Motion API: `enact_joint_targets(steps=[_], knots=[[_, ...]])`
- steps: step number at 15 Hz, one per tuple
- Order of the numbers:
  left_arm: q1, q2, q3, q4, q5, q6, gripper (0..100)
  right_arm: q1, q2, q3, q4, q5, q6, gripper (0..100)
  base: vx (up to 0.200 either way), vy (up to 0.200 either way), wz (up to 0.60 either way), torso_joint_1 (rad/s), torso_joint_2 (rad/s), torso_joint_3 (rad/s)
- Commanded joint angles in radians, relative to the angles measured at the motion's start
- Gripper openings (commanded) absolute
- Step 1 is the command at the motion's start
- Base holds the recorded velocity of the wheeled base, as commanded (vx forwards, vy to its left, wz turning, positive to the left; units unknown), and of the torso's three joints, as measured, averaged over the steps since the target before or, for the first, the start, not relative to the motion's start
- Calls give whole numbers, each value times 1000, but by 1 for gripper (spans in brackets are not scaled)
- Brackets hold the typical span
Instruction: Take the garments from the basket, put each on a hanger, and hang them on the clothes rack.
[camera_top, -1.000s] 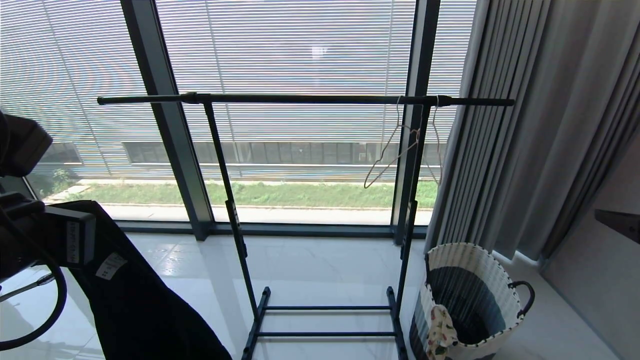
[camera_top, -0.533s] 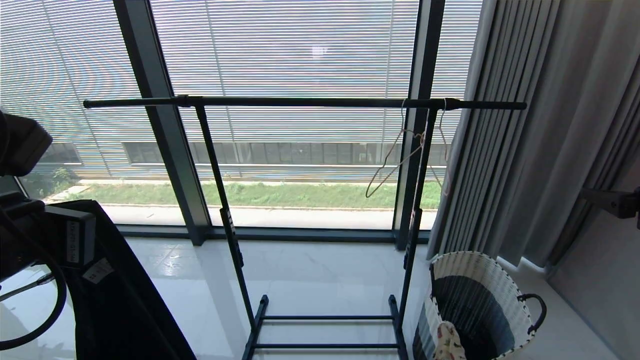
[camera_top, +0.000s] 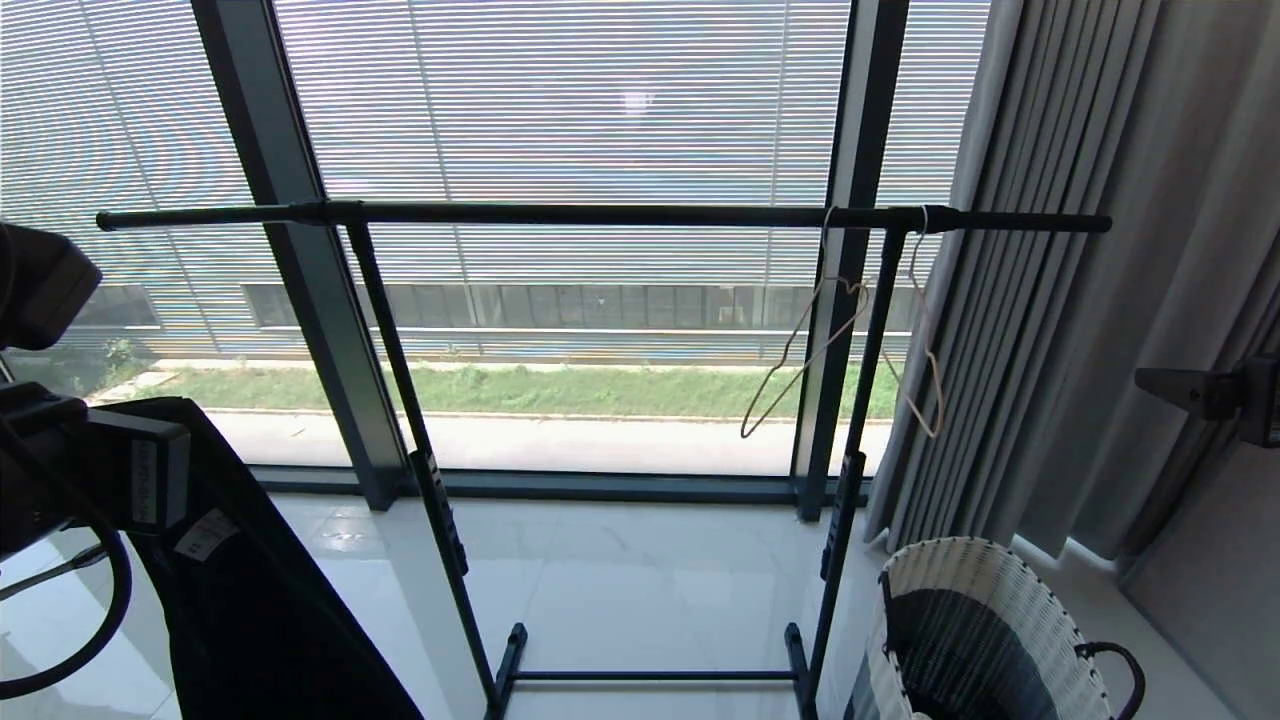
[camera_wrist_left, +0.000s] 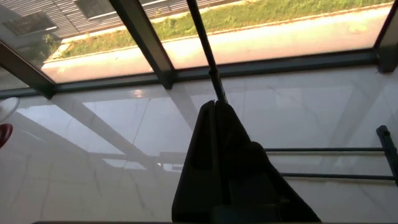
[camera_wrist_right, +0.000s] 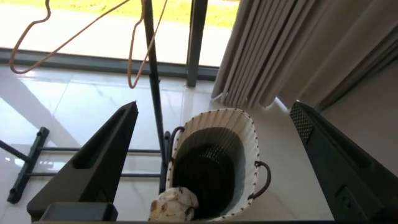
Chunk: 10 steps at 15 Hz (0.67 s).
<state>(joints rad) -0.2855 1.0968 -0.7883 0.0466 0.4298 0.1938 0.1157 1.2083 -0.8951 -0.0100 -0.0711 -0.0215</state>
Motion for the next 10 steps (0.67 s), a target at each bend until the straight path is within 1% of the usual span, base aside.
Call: enact_joint_targets(steps=[1,3,6,8,10], knots=[[0,8,-2,1,0,1,0,1,79,-36,-1,-3,15,100,200,0,0,2,2,2],[0,20,-6,-2,0,1,0,7,137,-70,2,-3,75,100,200,0,0,0,2,5],[0,21,-6,-2,0,3,0,24,188,-79,1,-1,156,100,200,0,0,1,2,2],[0,18,-6,-2,0,32,0,53,214,-82,1,-1,198,100,200,0,0,10,10,0],[0,9,-6,-2,-2,53,0,87,238,-84,-5,4,207,100,0,0,0,0,0,0]])
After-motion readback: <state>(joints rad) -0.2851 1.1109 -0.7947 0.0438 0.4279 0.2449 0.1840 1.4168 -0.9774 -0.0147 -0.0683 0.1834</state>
